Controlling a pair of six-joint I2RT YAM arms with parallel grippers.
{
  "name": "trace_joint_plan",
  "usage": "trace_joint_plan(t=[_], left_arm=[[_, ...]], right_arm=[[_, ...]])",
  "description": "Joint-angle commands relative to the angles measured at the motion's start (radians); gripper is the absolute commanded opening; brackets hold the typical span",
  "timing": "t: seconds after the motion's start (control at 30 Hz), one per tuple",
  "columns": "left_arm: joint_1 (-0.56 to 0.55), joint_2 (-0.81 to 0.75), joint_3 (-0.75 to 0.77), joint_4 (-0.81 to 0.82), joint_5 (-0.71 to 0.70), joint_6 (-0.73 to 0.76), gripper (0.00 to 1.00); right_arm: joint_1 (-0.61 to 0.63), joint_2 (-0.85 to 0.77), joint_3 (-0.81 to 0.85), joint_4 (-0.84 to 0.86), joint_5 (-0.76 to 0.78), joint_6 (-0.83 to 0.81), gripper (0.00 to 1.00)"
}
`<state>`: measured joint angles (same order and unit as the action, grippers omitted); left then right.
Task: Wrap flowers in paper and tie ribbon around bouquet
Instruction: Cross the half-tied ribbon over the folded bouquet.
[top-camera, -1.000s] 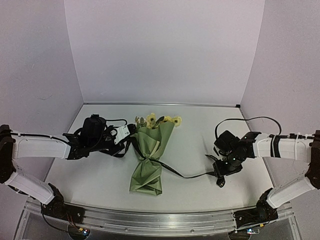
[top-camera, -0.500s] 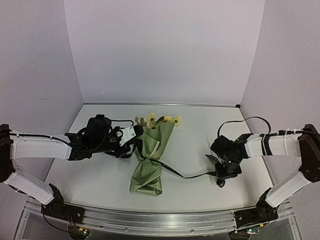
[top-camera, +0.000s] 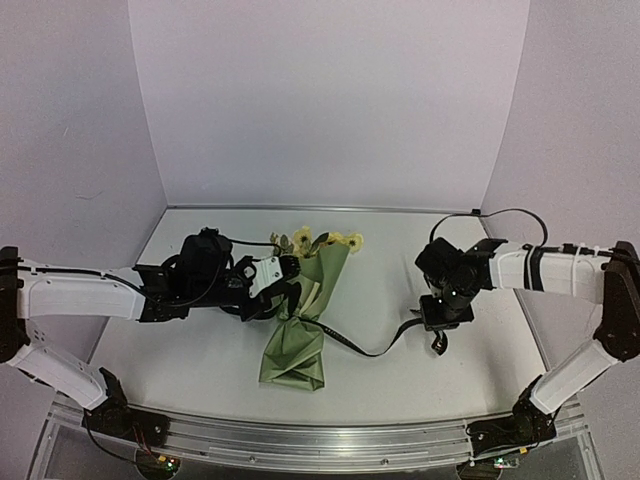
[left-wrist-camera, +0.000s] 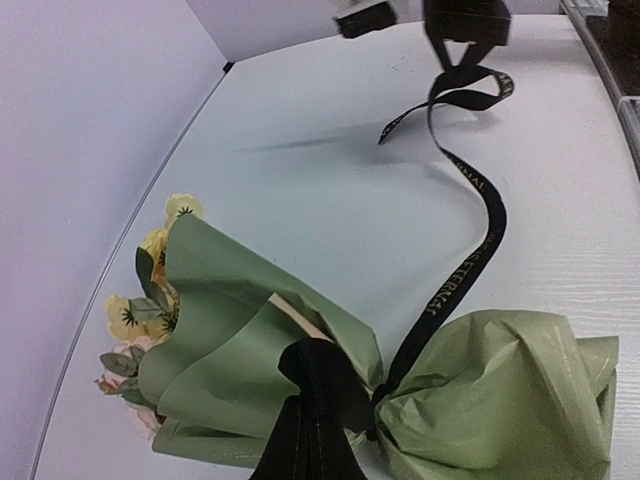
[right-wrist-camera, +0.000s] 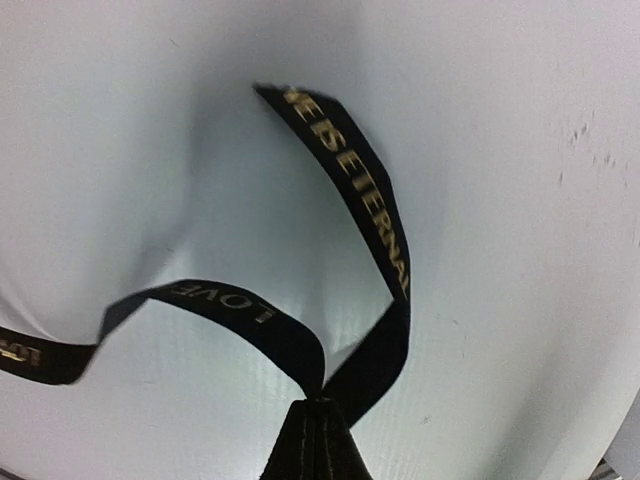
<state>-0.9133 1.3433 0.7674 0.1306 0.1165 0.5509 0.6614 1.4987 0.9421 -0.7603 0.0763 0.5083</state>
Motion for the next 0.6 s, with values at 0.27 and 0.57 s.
trace_joint_plan(t=[0.27,0.57], left_arm=[[-0.073,0.179,0.149,0.016,0.116,0.163,0.00],[-0.077,0.292,0.209,0.028,0.173,0.253,0.00]], right_arm=[[-0.074,0.331,0.733,-0.179,-0.361,-0.010,0.00],[-0.071,0.540,1.166,-0.248,-0.525,0.090,0.00]])
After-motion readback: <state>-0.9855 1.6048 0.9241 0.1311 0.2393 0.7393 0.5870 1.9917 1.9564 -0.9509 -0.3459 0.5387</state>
